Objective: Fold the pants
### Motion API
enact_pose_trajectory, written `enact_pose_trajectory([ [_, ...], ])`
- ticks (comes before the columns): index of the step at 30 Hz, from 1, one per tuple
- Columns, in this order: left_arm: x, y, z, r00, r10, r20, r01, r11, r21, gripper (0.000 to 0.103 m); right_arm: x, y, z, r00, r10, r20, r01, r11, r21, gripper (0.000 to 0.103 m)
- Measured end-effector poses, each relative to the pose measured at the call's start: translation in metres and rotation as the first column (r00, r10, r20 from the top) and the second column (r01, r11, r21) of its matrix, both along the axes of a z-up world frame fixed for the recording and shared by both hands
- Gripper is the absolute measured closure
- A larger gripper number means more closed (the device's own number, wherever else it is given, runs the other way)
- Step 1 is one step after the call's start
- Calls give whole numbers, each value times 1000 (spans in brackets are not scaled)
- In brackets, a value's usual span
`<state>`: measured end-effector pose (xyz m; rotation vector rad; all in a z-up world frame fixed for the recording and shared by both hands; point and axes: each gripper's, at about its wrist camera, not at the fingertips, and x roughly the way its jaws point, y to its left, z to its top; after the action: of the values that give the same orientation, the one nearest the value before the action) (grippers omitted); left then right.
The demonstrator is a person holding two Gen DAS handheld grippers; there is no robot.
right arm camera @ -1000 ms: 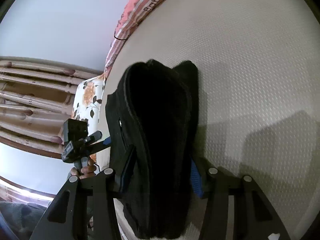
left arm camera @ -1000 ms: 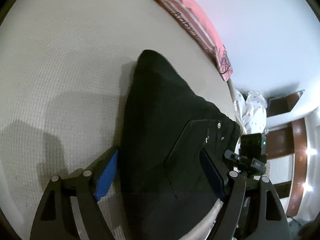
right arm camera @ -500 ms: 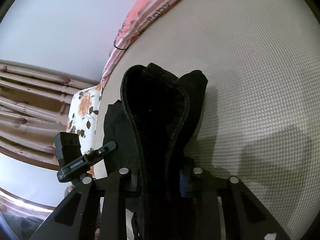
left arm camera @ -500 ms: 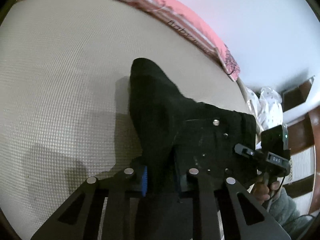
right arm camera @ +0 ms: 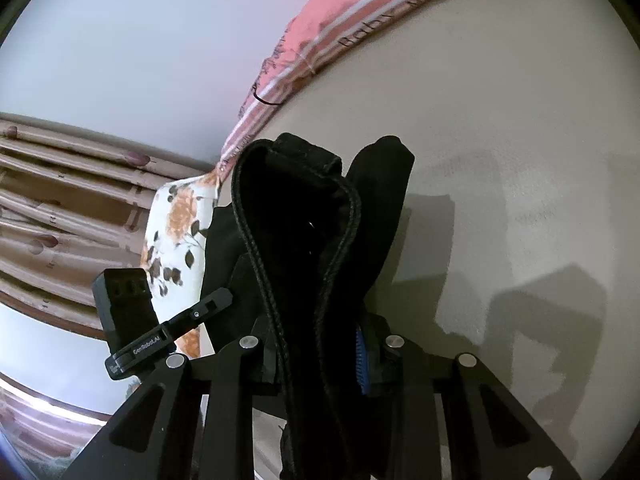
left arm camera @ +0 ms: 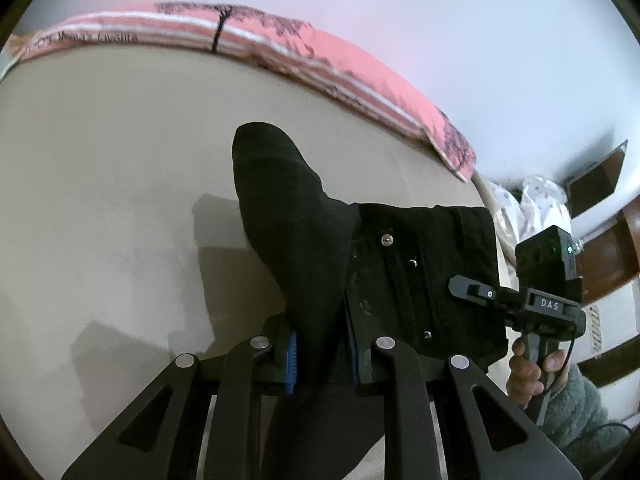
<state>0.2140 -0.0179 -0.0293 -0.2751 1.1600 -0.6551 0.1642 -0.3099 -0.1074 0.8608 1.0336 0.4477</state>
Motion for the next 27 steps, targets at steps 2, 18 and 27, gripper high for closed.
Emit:
enact_pose_trajectory([
  [2, 15, 2, 4, 1000, 8, 17, -8, 1000, 6, 84, 18, 3, 0, 1000, 0, 2, 0, 1000, 14, 78],
  [18, 104, -5, -13, 994, 57, 96, -64, 995, 77, 84, 104, -3, -10, 998, -57, 16, 57, 998, 11, 78],
  [27, 100, 2, -59, 988, 104, 114, -125, 973, 195, 68, 96, 0, -23, 997, -73, 13, 73, 960, -270, 59],
])
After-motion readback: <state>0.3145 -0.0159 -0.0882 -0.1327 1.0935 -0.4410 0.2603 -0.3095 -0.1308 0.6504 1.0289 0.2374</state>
